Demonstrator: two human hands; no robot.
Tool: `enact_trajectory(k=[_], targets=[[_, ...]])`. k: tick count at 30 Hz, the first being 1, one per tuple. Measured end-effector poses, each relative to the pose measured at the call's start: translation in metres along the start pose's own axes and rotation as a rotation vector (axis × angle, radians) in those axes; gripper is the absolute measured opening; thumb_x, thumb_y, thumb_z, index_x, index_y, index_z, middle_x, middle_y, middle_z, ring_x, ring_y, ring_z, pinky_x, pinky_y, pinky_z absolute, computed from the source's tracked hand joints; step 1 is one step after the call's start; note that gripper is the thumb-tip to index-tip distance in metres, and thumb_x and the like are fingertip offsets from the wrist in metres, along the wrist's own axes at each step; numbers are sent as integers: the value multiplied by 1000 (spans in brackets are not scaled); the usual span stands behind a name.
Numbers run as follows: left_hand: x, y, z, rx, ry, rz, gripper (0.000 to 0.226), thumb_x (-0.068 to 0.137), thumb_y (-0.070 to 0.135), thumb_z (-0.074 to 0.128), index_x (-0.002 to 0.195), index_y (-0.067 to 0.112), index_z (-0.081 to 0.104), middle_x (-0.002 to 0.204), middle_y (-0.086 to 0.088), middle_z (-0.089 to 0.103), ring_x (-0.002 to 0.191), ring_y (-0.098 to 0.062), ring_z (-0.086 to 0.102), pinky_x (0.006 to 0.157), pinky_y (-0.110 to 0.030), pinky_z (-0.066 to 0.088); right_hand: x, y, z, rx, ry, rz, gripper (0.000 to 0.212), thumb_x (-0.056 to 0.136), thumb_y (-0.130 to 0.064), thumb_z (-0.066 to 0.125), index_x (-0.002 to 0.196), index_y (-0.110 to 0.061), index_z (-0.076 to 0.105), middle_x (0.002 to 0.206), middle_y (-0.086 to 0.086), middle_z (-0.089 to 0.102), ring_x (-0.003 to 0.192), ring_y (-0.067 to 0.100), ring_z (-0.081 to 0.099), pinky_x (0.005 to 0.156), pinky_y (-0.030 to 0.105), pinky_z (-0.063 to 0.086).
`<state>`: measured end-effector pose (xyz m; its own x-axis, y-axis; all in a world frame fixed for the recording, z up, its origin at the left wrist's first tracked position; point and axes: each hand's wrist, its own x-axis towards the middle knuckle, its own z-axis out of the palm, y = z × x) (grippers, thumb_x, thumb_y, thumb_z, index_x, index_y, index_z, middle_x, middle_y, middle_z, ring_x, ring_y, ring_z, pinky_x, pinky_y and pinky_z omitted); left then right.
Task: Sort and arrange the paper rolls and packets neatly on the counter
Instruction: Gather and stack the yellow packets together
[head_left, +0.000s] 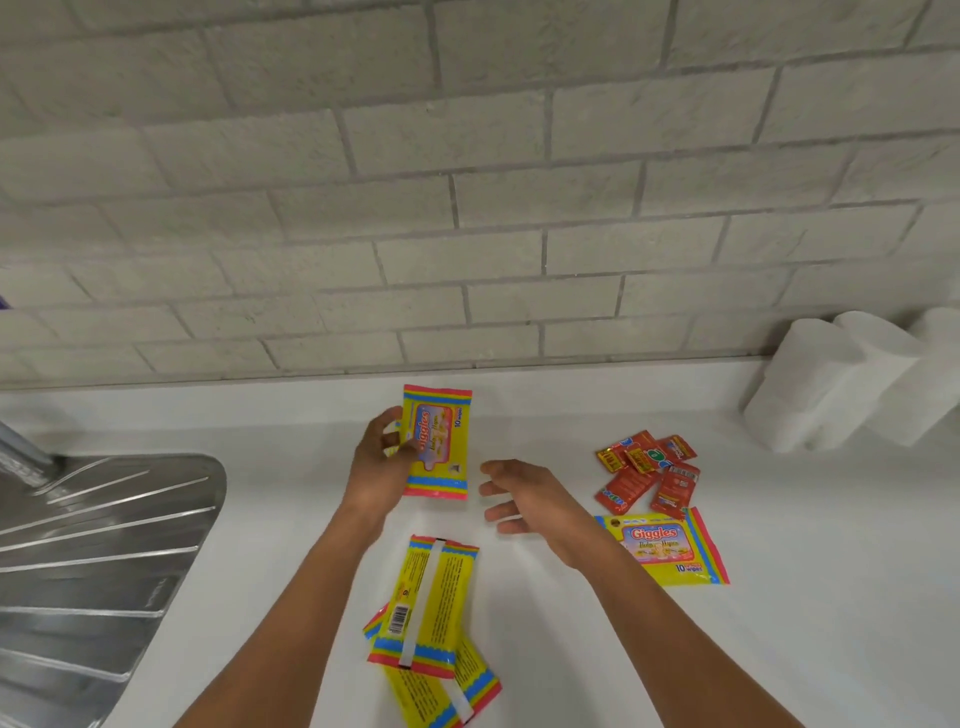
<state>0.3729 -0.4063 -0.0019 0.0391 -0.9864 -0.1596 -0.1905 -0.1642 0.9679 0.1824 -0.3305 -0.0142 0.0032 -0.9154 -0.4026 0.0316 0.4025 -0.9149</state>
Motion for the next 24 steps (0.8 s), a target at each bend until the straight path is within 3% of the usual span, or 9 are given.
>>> enact_trajectory(k=[2, 5, 10, 14, 17, 20, 24], targets=[[20, -1, -4, 47, 27, -21, 47, 92, 7, 62, 129, 34, 51, 114, -2, 64, 98, -24, 69, 70, -33, 57, -1, 4, -8, -35, 20, -10, 21, 99, -25, 53, 115, -27, 66, 114, 4, 69, 84, 20, 68, 81, 35, 56], [48, -10, -8, 105, 60, -72, 46, 90, 8, 60, 122, 40, 51, 113, -5, 66, 96, -25, 70, 82, -46, 59, -1, 9, -21, -92, 48, -33, 20, 96, -21, 54, 109, -29, 67, 109, 1, 68, 80, 16, 69, 75, 30, 53], [76, -32, -6, 192, 69, -147, 50, 87, 1, 53, 126, 32, 54, 110, -10, 69, 95, -29, 69, 86, -51, 57, -1, 13, -41, -157, 104, -30, 21, 97, -21, 54, 113, -27, 66, 104, -8, 66, 79, 15, 69, 73, 27, 53], [83, -44, -5, 249, 64, -174, 47, 88, 3, 52, 123, 33, 54, 111, -8, 70, 96, -29, 68, 83, -47, 58, -4, 17, -48, -233, 142, -30, 24, 96, -27, 55, 119, -26, 65, 102, -8, 67, 83, 19, 72, 71, 24, 53], [82, -46, -4, 328, 103, -149, 41, 92, 7, 52, 128, 27, 55, 113, -8, 69, 88, -25, 66, 65, -32, 52, -4, 24, -41, -286, 159, -50, 20, 96, -27, 59, 114, -26, 66, 98, -3, 67, 78, 17, 68, 62, 15, 49], [85, -50, 0, 449, 137, -119, 39, 92, 12, 54, 130, 23, 55, 118, -8, 68, 92, -25, 63, 70, -33, 52, 1, 37, -31, -365, 152, -70, 15, 94, -27, 63, 108, -31, 65, 101, -3, 66, 79, 12, 63, 67, 18, 45], [86, -51, 1, 586, 135, -104, 43, 88, 20, 61, 130, 23, 55, 122, -7, 67, 104, -28, 64, 84, -41, 54, 1, 45, -14, -509, 115, -49, 28, 94, -32, 63, 121, -26, 66, 102, -8, 61, 95, 12, 61, 83, 22, 48]])
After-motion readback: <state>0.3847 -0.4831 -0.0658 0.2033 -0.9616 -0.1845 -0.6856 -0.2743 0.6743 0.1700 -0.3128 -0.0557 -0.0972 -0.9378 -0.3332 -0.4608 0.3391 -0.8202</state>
